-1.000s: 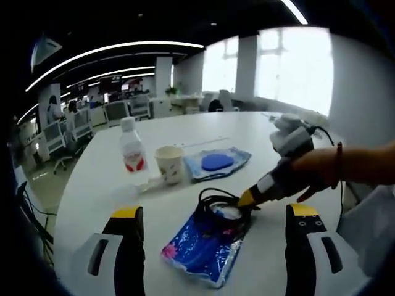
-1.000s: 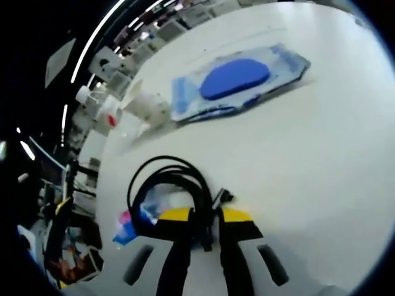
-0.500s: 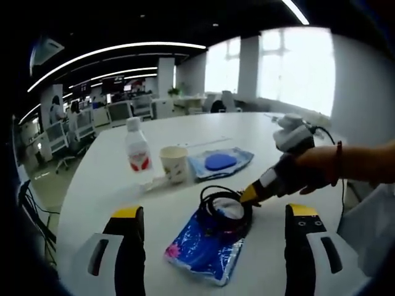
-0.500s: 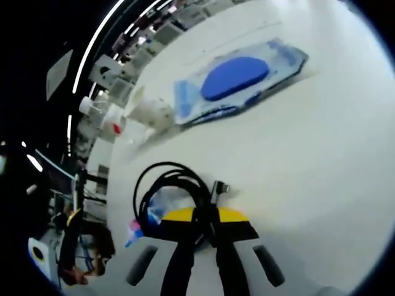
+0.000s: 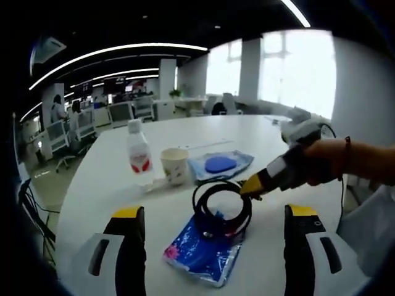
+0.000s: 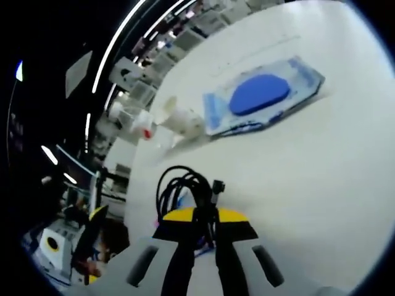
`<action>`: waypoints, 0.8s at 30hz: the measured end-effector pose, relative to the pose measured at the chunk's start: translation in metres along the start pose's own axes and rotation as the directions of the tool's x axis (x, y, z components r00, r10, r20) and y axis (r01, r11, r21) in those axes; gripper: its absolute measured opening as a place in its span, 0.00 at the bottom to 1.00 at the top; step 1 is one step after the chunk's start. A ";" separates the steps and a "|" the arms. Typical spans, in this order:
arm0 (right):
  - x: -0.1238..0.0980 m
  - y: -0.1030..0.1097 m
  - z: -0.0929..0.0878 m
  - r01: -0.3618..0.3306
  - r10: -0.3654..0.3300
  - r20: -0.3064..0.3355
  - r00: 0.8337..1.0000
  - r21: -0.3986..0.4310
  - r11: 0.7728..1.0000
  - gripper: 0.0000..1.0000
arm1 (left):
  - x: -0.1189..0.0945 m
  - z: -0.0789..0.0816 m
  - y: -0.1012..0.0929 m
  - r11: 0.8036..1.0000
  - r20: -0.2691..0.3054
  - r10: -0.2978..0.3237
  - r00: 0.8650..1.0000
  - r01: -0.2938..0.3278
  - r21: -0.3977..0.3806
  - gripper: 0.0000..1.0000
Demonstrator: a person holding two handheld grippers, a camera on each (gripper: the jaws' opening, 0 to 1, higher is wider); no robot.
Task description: Arrange the tabletop items into an orderly group along one side of the table until the central work area is clear of visible clutter.
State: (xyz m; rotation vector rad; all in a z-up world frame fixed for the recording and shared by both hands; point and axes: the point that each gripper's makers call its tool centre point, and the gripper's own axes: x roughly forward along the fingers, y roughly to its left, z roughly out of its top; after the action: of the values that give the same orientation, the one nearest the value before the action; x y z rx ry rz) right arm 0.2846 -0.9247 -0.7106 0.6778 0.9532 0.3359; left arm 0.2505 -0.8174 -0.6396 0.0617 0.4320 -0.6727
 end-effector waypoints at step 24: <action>-0.049 0.041 0.018 -0.123 0.133 0.070 0.989 -0.122 0.985 0.06 | -0.006 0.006 -0.002 1.000 0.025 0.001 1.000 -0.001 -0.005 0.92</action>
State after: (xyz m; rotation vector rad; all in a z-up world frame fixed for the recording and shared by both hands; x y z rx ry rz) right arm 0.2733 -0.9276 -0.6449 0.6410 0.8108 0.4724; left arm 0.2471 -0.8168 -0.6313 0.0487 0.4093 -0.6711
